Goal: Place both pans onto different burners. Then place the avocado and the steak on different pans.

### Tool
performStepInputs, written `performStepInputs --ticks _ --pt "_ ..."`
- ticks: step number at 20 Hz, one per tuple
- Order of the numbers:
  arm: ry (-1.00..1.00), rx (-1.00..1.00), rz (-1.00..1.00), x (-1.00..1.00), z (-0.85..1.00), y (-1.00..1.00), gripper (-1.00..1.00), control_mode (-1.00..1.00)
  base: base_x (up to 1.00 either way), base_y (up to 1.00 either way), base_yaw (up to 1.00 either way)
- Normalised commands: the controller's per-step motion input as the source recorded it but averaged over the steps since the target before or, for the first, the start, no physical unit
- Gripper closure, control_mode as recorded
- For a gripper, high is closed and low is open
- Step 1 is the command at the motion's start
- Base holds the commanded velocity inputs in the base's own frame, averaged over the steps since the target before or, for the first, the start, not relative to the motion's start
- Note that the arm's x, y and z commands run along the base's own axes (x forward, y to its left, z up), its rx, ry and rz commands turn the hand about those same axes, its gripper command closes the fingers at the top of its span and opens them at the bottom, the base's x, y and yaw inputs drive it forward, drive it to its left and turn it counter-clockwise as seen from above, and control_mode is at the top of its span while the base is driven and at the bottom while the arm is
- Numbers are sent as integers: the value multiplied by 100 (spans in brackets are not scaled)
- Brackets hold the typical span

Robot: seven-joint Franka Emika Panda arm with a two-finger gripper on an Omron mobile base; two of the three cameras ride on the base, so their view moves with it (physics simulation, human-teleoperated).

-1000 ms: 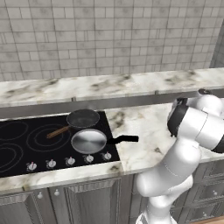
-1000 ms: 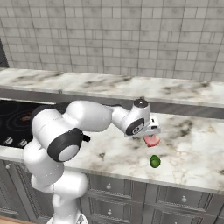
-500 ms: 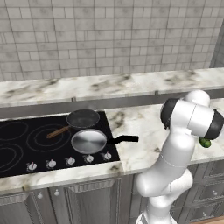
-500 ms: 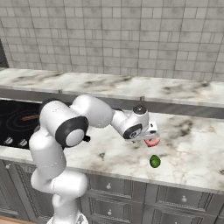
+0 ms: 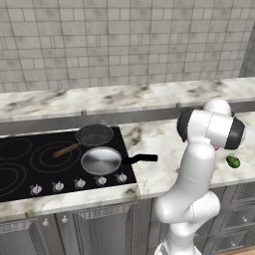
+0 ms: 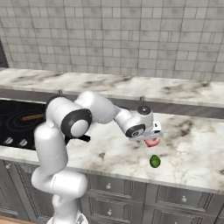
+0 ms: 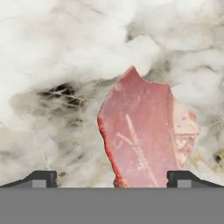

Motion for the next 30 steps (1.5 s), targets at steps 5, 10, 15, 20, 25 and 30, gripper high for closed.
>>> performStepInputs --ticks 5,10,15,20,25,30 --pt "2 0 0 32 -28 -15 -100 -100 0 0 0" --pt "8 2 0 27 -47 -6 -100 -100 0 0 0" --pt "1 2 0 12 -15 -24 -100 -100 0 0 0" --pt "0 7 0 12 -6 -22 -100 -100 0 0 0" --pt "1 2 0 25 -6 0 100 -100 0 0 0" --pt "0 6 0 11 -2 4 100 -100 0 0 0"
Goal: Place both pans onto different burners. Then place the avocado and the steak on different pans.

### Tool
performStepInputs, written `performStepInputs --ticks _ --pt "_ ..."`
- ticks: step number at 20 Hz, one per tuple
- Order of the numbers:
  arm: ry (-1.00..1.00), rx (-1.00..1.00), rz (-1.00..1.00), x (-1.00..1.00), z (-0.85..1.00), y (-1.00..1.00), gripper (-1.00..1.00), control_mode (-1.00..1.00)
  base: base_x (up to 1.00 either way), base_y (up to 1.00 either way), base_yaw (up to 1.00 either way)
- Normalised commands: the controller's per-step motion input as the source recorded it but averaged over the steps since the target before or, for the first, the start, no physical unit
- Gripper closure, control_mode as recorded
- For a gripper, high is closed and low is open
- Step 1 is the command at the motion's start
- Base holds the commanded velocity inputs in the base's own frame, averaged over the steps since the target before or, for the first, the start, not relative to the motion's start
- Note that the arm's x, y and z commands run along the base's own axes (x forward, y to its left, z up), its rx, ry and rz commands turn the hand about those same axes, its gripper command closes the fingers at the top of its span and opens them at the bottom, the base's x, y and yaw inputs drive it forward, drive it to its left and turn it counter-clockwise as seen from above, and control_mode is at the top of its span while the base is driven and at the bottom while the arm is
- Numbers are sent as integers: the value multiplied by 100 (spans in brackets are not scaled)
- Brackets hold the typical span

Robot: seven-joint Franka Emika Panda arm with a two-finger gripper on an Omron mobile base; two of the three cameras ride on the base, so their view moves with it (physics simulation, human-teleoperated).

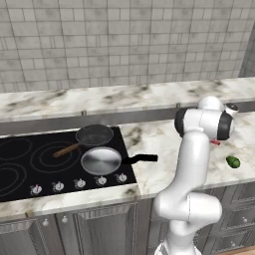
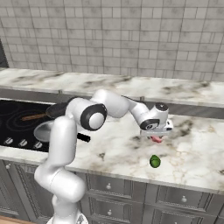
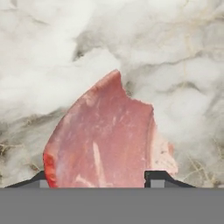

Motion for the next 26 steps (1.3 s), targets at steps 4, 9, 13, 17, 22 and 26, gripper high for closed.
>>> performStepInputs --ticks 4,9,13,17,22,26 --pt "-1 3 0 -7 5 45 100 -100 0 0 0" --pt "-6 3 0 -29 12 82 100 -100 0 0 0" --pt "-9 0 -1 -31 29 94 100 -100 0 0 0" --pt "-15 0 -1 -32 62 93 100 -100 0 0 0" --pt "-13 0 0 -17 63 97 100 -100 0 0 0" --pt "-12 0 0 -9 53 95 100 -100 0 0 0"
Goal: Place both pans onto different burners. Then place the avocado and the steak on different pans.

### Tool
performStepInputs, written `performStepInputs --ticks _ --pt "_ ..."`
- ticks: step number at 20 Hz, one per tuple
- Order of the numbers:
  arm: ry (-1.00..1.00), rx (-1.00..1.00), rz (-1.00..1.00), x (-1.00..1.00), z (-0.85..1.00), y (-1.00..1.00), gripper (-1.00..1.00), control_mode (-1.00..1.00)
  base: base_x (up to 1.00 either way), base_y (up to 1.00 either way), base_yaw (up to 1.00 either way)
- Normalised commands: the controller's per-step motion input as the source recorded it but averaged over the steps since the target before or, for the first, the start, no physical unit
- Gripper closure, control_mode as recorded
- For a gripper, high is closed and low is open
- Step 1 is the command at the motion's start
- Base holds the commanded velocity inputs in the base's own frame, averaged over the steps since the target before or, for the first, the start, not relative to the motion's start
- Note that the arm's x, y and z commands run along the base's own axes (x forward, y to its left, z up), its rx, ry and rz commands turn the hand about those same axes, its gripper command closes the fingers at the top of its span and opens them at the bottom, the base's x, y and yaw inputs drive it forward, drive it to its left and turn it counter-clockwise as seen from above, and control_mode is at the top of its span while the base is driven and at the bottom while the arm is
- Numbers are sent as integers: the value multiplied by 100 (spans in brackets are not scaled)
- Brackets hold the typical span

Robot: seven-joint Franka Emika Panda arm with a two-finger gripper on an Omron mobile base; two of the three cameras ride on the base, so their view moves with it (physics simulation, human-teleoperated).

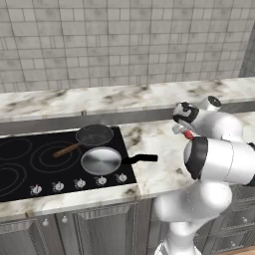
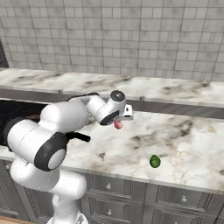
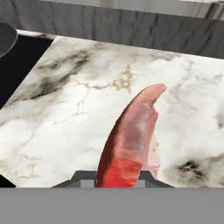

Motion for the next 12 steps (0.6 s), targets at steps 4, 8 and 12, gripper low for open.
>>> performStepInputs --ticks 4,8,12 --pt "-8 0 0 0 40 91 100 -100 0 0 0" --pt "-3 0 0 -6 11 94 100 -100 0 0 0" --pt "0 0 0 -20 0 90 100 -100 0 0 0"
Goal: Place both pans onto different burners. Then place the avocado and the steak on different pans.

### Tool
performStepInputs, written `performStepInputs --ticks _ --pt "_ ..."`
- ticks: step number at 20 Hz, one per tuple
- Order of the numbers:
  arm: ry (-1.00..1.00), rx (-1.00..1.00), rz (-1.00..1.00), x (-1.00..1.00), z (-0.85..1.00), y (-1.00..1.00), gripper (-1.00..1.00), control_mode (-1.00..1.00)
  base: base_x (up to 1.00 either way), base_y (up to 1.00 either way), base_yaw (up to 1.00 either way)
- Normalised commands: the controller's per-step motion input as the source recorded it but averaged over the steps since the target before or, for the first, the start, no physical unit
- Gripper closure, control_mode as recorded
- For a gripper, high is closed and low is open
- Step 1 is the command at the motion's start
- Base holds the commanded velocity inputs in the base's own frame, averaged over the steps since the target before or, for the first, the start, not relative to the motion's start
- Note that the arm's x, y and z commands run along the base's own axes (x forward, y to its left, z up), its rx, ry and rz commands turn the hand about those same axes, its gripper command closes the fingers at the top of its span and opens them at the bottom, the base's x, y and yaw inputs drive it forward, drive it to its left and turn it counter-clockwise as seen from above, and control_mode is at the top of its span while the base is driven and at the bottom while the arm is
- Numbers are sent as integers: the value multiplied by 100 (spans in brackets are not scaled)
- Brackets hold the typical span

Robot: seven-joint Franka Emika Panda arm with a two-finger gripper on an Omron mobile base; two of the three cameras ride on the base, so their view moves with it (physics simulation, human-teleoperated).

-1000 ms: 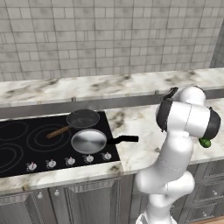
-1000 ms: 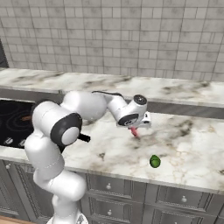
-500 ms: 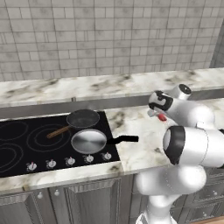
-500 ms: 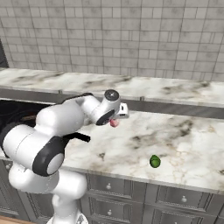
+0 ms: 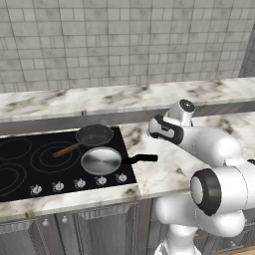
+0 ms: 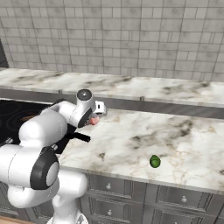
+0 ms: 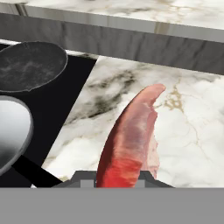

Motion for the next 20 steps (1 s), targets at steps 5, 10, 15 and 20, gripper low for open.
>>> performStepInputs --ticks 5,10,15,20 --pt "0 0 0 -25 0 66 100 -100 0 0 0" --pt "0 2 0 -21 0 56 100 -100 0 0 0" --pt "0 5 0 -16 0 54 100 -100 0 0 0" --pt "0 6 0 -15 0 57 100 -100 0 0 0"
